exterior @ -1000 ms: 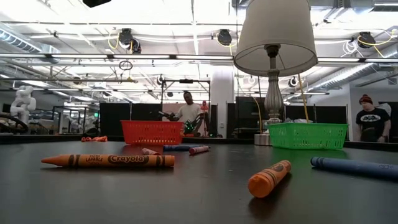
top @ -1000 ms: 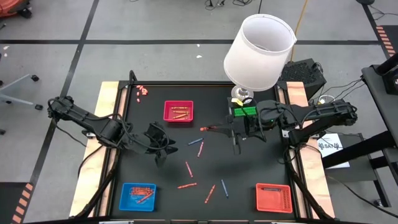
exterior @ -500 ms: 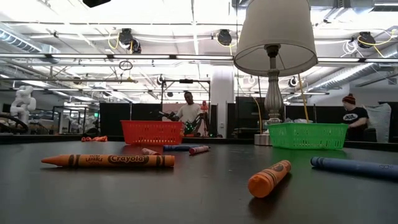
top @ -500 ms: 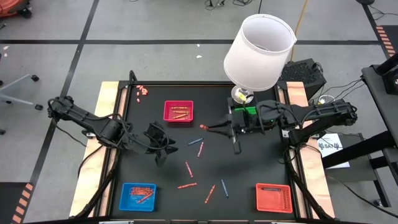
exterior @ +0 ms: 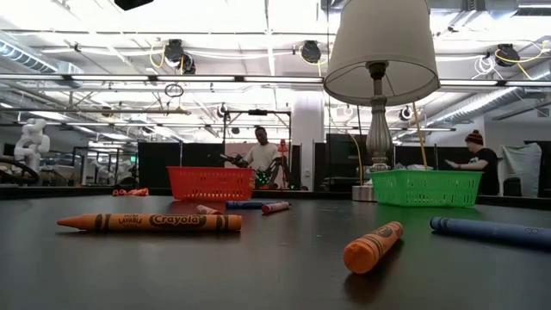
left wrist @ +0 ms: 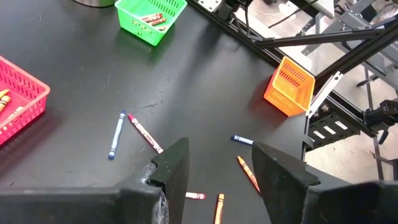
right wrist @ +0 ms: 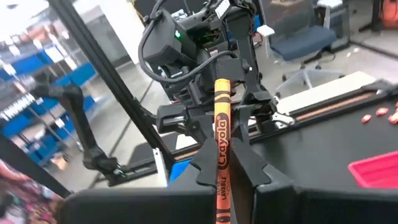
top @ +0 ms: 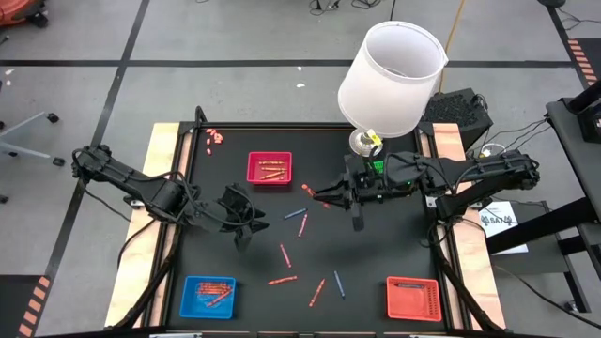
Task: Sort crayons
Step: Put the orange crayon into the blue basket
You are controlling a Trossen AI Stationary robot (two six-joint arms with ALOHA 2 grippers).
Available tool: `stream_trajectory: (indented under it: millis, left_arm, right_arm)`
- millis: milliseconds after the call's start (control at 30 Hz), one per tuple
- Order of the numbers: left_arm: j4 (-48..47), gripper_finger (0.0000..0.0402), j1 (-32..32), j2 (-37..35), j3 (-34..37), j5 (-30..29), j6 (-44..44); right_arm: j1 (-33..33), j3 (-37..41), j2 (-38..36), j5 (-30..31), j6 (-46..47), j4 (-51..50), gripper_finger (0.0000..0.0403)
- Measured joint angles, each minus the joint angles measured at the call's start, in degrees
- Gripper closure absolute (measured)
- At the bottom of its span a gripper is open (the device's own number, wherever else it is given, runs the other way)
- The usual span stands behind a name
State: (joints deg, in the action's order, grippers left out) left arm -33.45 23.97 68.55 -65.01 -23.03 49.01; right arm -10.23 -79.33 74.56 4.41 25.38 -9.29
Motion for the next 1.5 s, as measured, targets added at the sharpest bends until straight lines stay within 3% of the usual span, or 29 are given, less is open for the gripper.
stream_trajectory:
  millis: [367, 633, 867, 1100, 1367, 1500]
  left_arm:
    - [0.6, 0.0227, 0.0, 0.0, 0.0, 0.0, 0.1]
    - [4.3, 0.0227, 0.0, 0.0, 0.0, 0.0, -1.6]
    - [10.6, 0.0227, 0.0, 0.0, 0.0, 0.0, -6.0]
    - [23.6, 0.0226, 0.0, 0.0, 0.0, -0.3, -13.8]
    - [37.2, 0.0226, -0.4, 0.0, 0.0, -8.6, -19.6]
    - [40.4, 0.021, -2.7, 0.0, 0.0, -8.3, -19.9]
  right_arm:
    - [0.0, 0.0, 0.0, 0.0, 12.5, 0.0, 0.0401]
    - [0.0, 0.0, 0.0, 0.0, 14.5, 0.0, 0.0401]
    - [0.0, 0.0, 0.0, 0.0, 8.1, 0.0, 0.0401]
    - [0.0, 0.0, 0.0, 0.3, 2.8, 0.0, 0.0401]
    - [0.0, 0.0, 0.0, 0.3, 0.9, 0.0, 0.0401]
    - [0.0, 0.0, 0.0, 0.3, 0.9, 0.0, 0.0401]
